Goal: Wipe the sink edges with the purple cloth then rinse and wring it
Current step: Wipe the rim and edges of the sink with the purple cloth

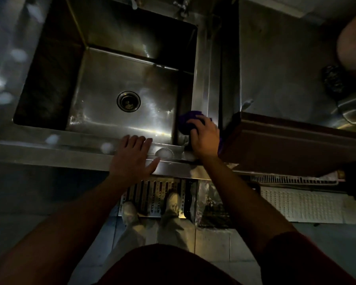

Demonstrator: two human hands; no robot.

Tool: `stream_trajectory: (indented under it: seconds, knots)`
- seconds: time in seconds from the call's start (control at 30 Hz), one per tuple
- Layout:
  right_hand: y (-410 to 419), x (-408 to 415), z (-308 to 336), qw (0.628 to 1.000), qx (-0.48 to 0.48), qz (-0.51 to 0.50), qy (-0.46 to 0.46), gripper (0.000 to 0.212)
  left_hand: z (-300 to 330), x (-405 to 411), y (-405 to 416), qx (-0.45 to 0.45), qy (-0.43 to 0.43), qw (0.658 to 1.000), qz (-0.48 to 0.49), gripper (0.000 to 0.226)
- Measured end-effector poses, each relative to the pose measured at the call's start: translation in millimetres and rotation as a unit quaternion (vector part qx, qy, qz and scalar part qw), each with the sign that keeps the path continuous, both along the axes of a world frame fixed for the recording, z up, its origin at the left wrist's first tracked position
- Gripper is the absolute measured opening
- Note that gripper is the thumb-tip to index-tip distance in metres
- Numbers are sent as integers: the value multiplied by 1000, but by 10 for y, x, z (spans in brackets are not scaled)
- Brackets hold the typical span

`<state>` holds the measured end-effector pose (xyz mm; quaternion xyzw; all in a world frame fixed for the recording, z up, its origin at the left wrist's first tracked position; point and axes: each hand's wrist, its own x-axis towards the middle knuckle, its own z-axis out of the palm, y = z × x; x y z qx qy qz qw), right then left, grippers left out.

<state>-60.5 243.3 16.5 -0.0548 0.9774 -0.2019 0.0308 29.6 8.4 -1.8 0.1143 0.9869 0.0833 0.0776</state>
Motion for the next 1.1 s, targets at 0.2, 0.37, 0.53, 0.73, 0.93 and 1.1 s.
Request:
stream_trajectory:
  seconds: [0.2,0.37,0.53,0.73,0.93,1.1]
  knots:
    - [22,147,184,996,-84,-38,2,38,-3,-5,-7,4,-1,1000,0,70]
    - [-59,-632,347,994,-70,-54,61,43,-15,-21,13,-13,0,1000,3,72]
    - [-99,-996,-16,997,-70,-10,13,39,-42,-25,24,-22,-5,1000,8,73]
    - [179,-278,-113,989,-114,98,1,37,-54,-27,39,-44,1,999,7,73]
    - [299,387,-128,989,-54,141,-5,53,-45,-32,52,-57,-8,998,11,71]
    - [332,577,-148,988,-83,131,-5,45,-40,-23,62,-47,2,999,13,70]
